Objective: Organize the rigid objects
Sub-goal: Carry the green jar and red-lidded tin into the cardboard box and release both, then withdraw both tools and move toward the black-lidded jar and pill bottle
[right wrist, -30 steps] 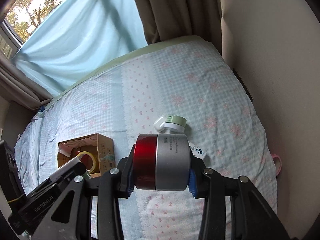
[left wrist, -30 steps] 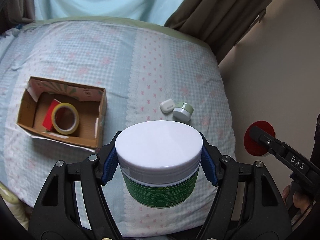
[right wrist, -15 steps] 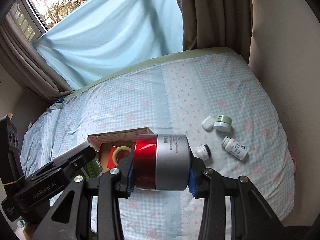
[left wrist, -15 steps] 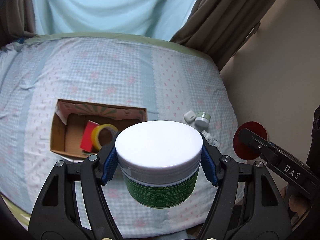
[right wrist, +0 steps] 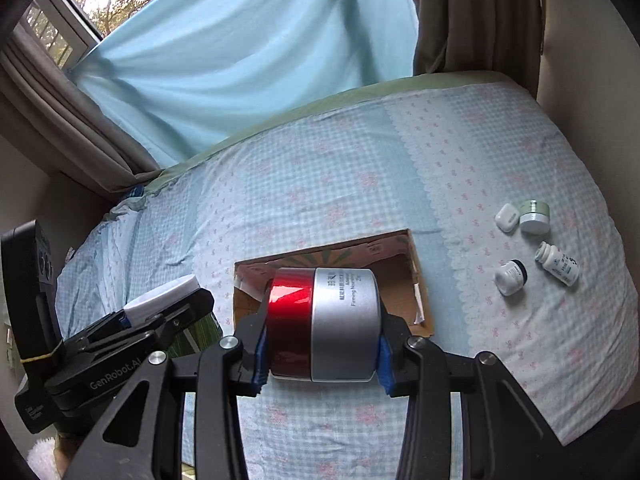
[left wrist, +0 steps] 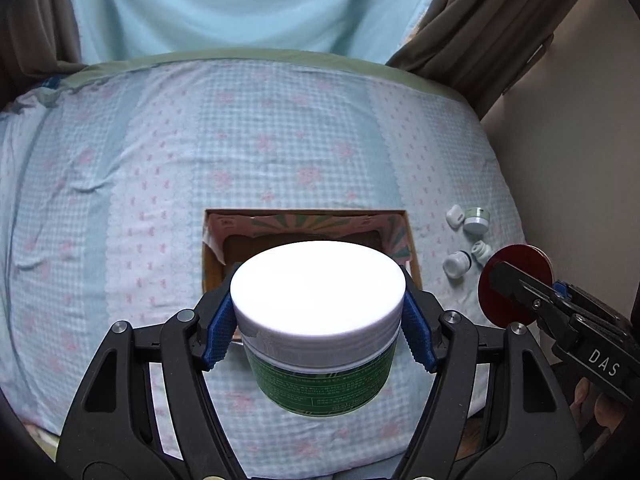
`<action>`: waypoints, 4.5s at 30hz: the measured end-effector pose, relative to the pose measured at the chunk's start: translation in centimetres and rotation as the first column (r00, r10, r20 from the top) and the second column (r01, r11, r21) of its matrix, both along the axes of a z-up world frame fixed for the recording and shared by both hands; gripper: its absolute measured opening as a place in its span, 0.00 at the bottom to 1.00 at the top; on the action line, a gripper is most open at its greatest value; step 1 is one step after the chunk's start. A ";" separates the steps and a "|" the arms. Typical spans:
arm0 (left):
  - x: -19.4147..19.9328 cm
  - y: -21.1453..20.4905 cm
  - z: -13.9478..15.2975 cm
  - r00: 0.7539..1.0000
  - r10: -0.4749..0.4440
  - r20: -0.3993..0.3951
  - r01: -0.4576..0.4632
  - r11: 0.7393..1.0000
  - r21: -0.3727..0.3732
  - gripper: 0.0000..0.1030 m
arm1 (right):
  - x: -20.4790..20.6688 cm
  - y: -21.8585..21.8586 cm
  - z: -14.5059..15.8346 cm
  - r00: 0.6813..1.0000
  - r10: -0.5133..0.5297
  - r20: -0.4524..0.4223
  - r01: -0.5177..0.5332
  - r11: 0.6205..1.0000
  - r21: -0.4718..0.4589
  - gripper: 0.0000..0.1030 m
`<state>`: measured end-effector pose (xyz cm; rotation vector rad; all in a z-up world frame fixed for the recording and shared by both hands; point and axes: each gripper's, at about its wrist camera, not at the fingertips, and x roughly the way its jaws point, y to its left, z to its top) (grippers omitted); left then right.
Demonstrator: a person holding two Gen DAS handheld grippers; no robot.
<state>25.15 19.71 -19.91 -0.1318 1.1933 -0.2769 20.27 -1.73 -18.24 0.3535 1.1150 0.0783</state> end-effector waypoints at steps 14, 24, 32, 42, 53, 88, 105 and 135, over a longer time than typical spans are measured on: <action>6.1 1.9 -11.8 0.985 0.010 -0.171 0.011 0.992 0.125 0.66 | 6.8 2.5 -10.6 0.975 0.114 -0.188 -0.136 0.985 -0.108 0.37; 10.7 -0.3 -20.1 0.957 -0.013 -0.288 0.064 0.984 0.168 0.66 | 11.4 0.6 -19.4 0.938 0.102 -0.330 -0.149 0.981 -0.121 0.37; 11.1 -1.7 -23.1 0.946 -0.045 -0.321 0.118 0.970 0.214 0.66 | 12.9 -0.2 -22.7 0.924 0.090 -0.371 -0.137 0.985 -0.104 0.37; 10.6 -3.0 -21.7 0.955 -0.134 -0.264 0.181 0.970 0.162 1.00 | 13.6 0.5 -22.9 0.927 0.120 -0.356 -0.174 0.977 -0.123 0.71; 8.3 -3.2 -20.8 0.948 -0.162 -0.275 0.218 0.957 0.189 1.00 | 12.5 0.1 -21.2 0.927 0.127 -0.352 -0.175 0.979 -0.107 1.00; -9.2 -2.8 4.4 0.976 -0.177 0.125 0.153 0.971 0.185 1.00 | -6.9 -1.5 4.1 0.998 0.030 -0.048 -0.041 0.969 -0.245 1.00; -12.4 -22.9 5.4 0.955 -0.203 0.214 0.172 0.973 0.155 1.00 | -10.7 -20.4 5.8 0.996 0.053 0.075 -0.029 0.959 -0.283 1.00; -1.0 -40.5 -23.3 0.938 0.296 -0.178 -0.279 0.953 0.118 1.00 | 8.0 -35.9 -20.1 0.788 0.614 -0.042 -0.597 0.745 -0.298 1.00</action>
